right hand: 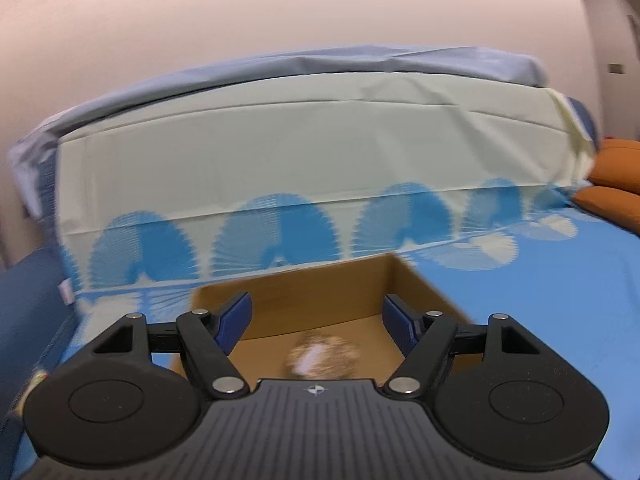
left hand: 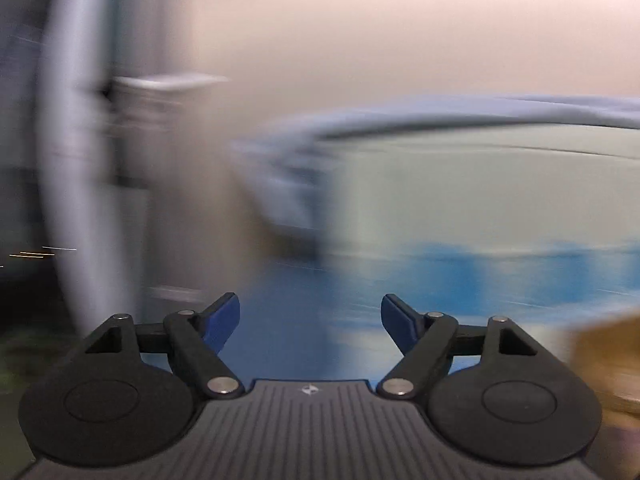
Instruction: Organize snacks
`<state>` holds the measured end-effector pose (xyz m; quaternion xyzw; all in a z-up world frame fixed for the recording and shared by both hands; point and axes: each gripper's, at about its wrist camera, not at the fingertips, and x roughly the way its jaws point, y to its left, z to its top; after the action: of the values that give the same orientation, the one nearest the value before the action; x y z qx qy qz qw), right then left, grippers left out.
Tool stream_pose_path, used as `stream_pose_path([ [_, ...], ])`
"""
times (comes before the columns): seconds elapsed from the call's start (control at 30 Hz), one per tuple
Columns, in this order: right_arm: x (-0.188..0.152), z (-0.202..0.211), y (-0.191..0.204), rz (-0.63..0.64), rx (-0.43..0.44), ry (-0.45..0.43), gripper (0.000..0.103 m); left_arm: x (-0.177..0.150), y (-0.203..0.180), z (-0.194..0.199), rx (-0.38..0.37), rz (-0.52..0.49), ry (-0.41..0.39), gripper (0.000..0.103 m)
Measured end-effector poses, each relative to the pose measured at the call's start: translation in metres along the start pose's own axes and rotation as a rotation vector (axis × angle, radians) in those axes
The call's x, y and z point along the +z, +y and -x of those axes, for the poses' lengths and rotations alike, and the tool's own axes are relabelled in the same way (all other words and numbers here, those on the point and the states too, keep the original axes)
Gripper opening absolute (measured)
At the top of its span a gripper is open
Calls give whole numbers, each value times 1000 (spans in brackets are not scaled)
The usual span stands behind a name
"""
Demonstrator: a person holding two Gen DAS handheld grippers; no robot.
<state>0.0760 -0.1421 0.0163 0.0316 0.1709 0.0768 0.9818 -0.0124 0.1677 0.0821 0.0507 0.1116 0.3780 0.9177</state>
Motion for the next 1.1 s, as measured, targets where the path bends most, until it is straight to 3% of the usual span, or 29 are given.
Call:
stream_pose_path([
  [0.07, -2, -1, 20, 17, 58, 10, 74, 3, 39, -13, 194, 36, 4, 85],
  [0.13, -5, 0, 39, 40, 114, 16, 74, -1, 66, -26, 326, 52, 42, 85],
  [0.23, -11, 1, 72, 79, 202, 24, 74, -14, 86, -45, 410, 47, 133, 85],
  [0.4, -25, 2, 124, 148, 328, 48, 74, -33, 95, -69, 442, 74, 220, 85],
  [0.47, -32, 0, 143, 192, 366, 66, 73, -28, 95, -73, 357, 117, 159, 85],
  [0.53, -40, -4, 160, 228, 395, 89, 74, -18, 84, -64, 247, 138, 36, 85],
  [0.6, -49, -12, 173, 254, 416, 125, 74, -13, 64, -58, 126, 97, -41, 85],
  [0.67, -58, -22, 184, 283, 424, 160, 75, -17, 43, -59, -53, 51, -30, 85],
  [0.73, -67, -36, 195, 323, 425, 200, 79, -30, 21, -65, -286, 29, 88, 83],
  [0.77, -73, -43, 199, 337, 413, 221, 79, -37, 10, -70, -371, 5, 170, 72],
  [0.83, -82, -59, 206, 341, 398, 265, 81, -55, -12, -78, -467, -62, 313, 55],
  [0.93, -96, -82, 215, 350, 381, 329, 81, -90, -30, -98, -525, -121, 528, 46],
  [1.03, -109, -102, 221, 372, 362, 381, 79, -121, -34, -114, -566, -105, 702, 46],
  [1.1, -115, -108, 221, 381, 360, 408, 66, -136, -37, -123, -572, -116, 769, 46],
])
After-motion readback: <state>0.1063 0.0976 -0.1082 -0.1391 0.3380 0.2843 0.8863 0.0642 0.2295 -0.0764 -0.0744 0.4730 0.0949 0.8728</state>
